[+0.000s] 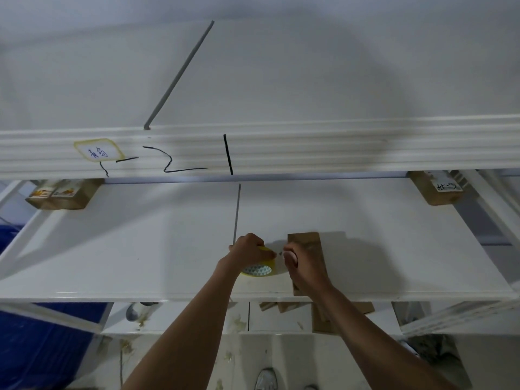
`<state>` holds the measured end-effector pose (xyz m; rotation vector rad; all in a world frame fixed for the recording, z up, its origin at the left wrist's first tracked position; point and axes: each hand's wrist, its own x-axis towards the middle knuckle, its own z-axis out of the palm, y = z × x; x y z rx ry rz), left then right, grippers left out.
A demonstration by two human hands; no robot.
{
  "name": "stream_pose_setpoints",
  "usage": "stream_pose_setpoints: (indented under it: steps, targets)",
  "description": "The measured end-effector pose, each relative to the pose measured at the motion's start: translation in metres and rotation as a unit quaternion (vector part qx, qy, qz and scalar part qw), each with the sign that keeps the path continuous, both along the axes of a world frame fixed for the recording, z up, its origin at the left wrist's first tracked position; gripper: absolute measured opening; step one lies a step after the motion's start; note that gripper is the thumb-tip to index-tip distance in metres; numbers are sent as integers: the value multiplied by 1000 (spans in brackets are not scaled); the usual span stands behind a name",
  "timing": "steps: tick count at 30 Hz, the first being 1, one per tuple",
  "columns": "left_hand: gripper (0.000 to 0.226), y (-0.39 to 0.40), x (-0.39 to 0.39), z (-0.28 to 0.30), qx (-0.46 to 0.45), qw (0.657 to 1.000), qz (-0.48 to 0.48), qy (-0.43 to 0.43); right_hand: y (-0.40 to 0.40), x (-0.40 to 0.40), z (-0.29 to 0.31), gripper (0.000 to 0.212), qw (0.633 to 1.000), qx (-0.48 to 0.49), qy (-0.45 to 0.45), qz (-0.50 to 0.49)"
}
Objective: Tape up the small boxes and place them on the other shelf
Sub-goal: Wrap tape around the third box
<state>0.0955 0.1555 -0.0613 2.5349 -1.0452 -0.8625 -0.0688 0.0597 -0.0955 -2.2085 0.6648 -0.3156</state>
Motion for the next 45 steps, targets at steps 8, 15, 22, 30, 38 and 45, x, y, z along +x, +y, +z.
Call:
stream_pose_setpoints:
  steps: [8, 15, 22, 30, 38, 45]
  targets:
    - [36, -1, 0, -3, 11, 1000, 6, -6, -1, -1, -1, 16, 1000, -2, 1, 17]
    - [31, -1, 0, -3, 11, 1000, 1, -9, 2, -7, 5, 18, 1000, 12, 6, 23]
    - [27, -2, -2, 1, 11, 1000, 5, 2, 2, -11, 6, 18, 999, 19, 15, 40]
    - [30, -2, -3, 0, 16, 1000, 20, 11, 2, -14, 12, 11, 998, 15, 28, 50]
    - [28, -2, -2, -2, 8, 1000, 17, 23, 3, -16, 19, 16, 998, 41, 28, 45]
    - [26, -4, -5, 1, -3, 1000, -12, -9, -2, -16, 25, 5, 993, 116, 10, -32]
